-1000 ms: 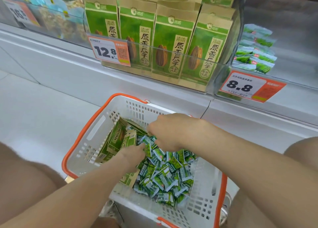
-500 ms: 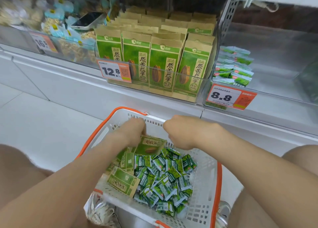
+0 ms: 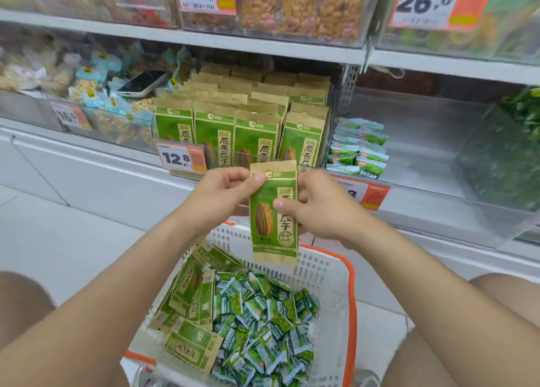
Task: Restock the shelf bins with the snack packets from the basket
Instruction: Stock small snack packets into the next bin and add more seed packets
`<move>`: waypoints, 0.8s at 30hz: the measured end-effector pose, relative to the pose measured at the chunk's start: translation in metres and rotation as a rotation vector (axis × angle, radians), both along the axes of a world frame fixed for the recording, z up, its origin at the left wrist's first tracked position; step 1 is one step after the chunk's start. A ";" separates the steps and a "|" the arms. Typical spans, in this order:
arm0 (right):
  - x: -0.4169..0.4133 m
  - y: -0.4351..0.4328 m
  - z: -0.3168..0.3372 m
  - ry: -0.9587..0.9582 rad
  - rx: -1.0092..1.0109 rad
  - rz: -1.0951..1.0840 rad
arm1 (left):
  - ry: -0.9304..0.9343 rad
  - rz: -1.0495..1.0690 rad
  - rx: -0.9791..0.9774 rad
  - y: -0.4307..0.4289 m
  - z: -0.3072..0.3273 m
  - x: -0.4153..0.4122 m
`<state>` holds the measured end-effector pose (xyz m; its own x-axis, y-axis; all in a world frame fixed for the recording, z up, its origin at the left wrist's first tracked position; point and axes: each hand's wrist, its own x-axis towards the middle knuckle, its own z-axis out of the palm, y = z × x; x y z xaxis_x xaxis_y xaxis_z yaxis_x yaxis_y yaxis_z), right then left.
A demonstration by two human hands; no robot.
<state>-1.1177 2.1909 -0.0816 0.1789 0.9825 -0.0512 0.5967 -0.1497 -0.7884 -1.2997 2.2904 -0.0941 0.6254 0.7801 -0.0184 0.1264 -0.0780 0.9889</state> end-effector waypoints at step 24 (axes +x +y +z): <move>0.043 0.031 0.056 -0.613 0.470 -0.223 | 0.354 0.419 1.097 0.016 -0.001 0.043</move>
<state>-1.0742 2.2216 -0.0257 0.2356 0.8145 0.5302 0.9390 -0.0500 -0.3404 -1.2566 2.3059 -0.0953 0.4165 0.6289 0.6565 0.5898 -0.7365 0.3313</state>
